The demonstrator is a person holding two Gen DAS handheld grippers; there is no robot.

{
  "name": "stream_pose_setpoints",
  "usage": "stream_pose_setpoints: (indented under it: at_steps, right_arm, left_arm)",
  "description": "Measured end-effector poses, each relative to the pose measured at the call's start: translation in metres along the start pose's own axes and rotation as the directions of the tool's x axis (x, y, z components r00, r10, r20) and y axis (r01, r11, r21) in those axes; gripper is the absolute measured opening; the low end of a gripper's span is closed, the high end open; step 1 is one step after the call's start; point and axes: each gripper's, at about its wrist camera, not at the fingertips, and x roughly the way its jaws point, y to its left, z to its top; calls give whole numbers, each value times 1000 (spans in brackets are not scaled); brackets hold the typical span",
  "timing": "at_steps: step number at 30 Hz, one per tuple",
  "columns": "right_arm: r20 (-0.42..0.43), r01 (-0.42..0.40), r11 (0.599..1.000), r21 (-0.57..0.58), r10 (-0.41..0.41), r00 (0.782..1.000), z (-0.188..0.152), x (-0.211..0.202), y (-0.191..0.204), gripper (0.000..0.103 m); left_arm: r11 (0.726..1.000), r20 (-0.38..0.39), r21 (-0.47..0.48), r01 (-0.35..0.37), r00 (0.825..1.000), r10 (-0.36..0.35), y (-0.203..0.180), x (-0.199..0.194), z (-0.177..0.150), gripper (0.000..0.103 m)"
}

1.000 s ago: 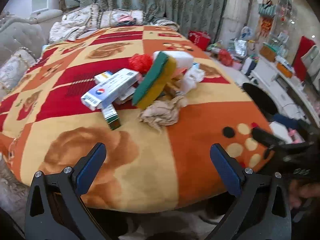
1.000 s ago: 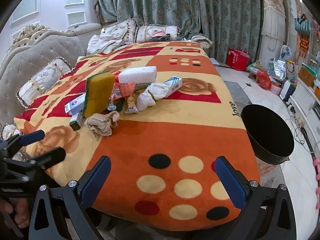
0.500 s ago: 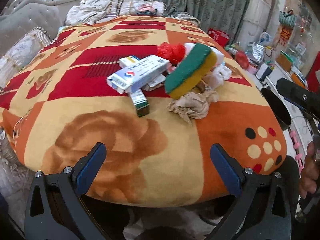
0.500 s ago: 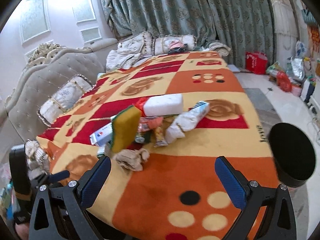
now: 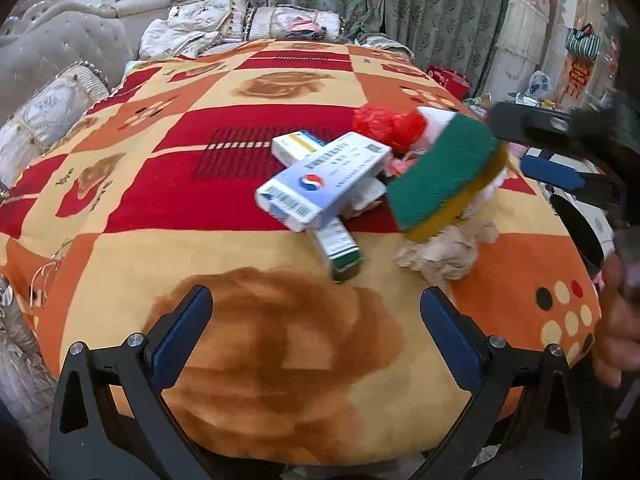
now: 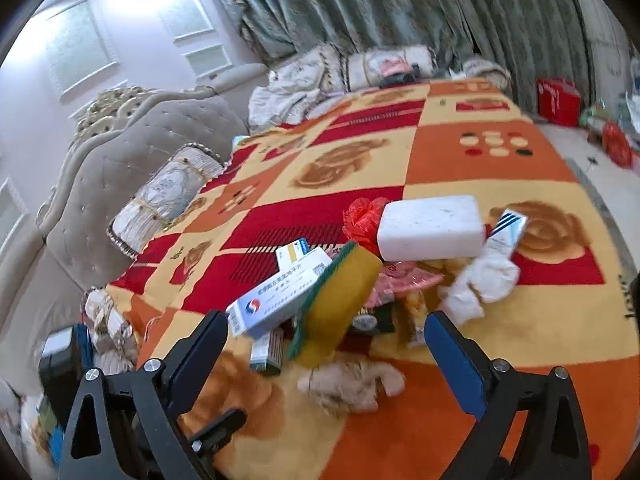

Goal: Collect trash
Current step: 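Grasp the yellow-green sponge with the right tool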

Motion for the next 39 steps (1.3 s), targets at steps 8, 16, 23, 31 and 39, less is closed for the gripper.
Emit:
stream_pose_setpoints:
  at_steps: [8, 16, 23, 31, 39]
  right_arm:
    - [-96, -2, 996, 90, 10, 995, 5, 41, -7, 51]
    - [-89, 16, 998, 62, -10, 996, 2, 38, -9, 48]
    - [-108, 36, 999, 24, -33, 994, 3, 46, -2, 39]
    - [-80, 44, 999, -5, -44, 996, -1, 44, 2, 23]
    - [-7, 39, 999, -13, -39, 999, -4, 5, -10, 22]
  left_arm:
    - [999, -18, -46, 7, 1000, -8, 11, 6, -3, 103]
    - [998, -15, -61, -15, 1000, 14, 5, 2, -1, 103]
    - [998, -16, -60, -17, 1000, 16, 3, 1, -1, 103]
    - [998, -18, -67, -13, 1000, 11, 4, 1, -1, 103]
    - [999, 11, -51, 8, 1000, -7, 7, 2, 7, 103]
